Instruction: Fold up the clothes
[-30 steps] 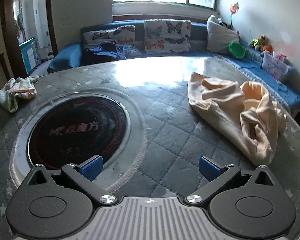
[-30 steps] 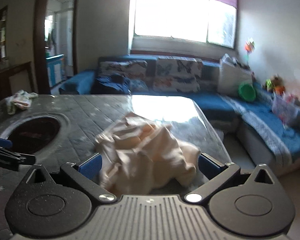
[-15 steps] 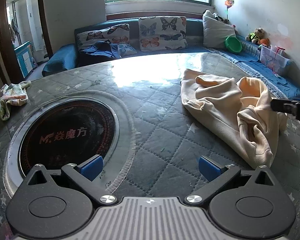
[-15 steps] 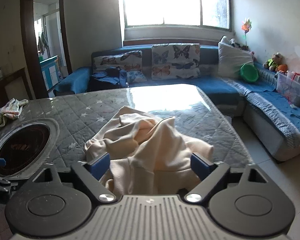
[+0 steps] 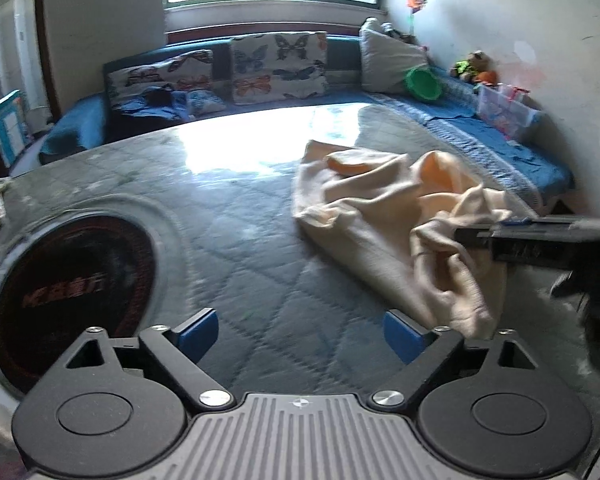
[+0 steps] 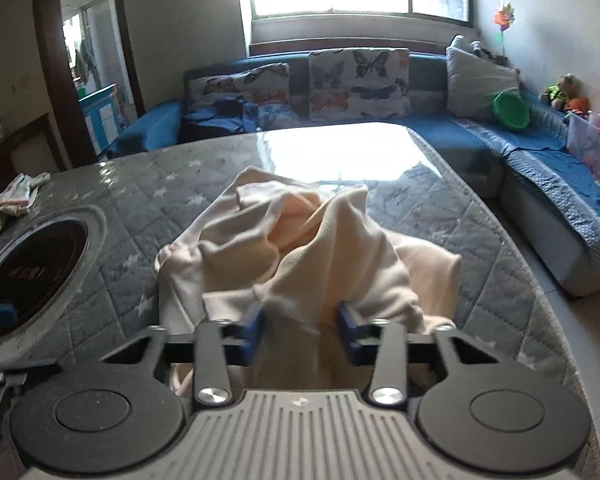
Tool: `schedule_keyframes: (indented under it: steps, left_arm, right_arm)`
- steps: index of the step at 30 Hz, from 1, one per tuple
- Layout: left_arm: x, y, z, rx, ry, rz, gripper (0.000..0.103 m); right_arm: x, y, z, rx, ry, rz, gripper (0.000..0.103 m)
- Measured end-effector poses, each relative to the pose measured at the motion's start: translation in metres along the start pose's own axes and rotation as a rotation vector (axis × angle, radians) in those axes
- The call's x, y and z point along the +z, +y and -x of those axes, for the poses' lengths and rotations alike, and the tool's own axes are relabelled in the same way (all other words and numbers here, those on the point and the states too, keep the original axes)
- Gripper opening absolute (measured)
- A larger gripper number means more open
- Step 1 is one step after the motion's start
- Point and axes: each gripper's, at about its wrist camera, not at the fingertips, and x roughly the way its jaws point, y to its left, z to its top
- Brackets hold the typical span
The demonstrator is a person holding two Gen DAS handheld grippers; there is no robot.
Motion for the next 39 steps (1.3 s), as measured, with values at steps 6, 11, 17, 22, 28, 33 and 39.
schedule_keyframes:
  steps: [6, 11, 17, 22, 28, 33, 39]
  left_arm:
    - [0.010, -0.027, -0.022, -0.099, 0.009, -0.030, 0.077]
    - [0.019, -0.036, -0.044, -0.168, 0.039, -0.007, 0.064]
    - [0.021, -0.041, -0.068, -0.213, 0.066, -0.030, 0.019]
    - [0.014, -0.036, -0.065, -0.226, 0.054, -0.045, 0.006]
    - [0.004, -0.016, -0.035, -0.214, 0.031, -0.066, 0.005]
    - [-0.019, 0.015, -0.006, -0.203, 0.028, -0.075, 0.005]
    - [-0.053, 0.049, 0.031, -0.194, 0.045, -0.076, 0.004]
  right_arm:
    - [-0.013, -0.005, 0.012, 0.030, 0.011, -0.009, 0.011]
    - [-0.017, -0.012, 0.016, 0.026, 0.009, -0.022, 0.009]
    - [-0.024, -0.017, 0.020, 0.048, 0.014, -0.048, 0.009]
    - [-0.029, -0.017, 0.028, 0.069, 0.010, -0.056, 0.007]
    - [-0.039, -0.008, 0.056, 0.160, 0.011, -0.052, 0.007]
    - [-0.052, 0.010, 0.083, 0.244, 0.056, 0.003, 0.007]
    - [-0.081, 0.042, 0.110, 0.353, 0.019, 0.111, 0.016]
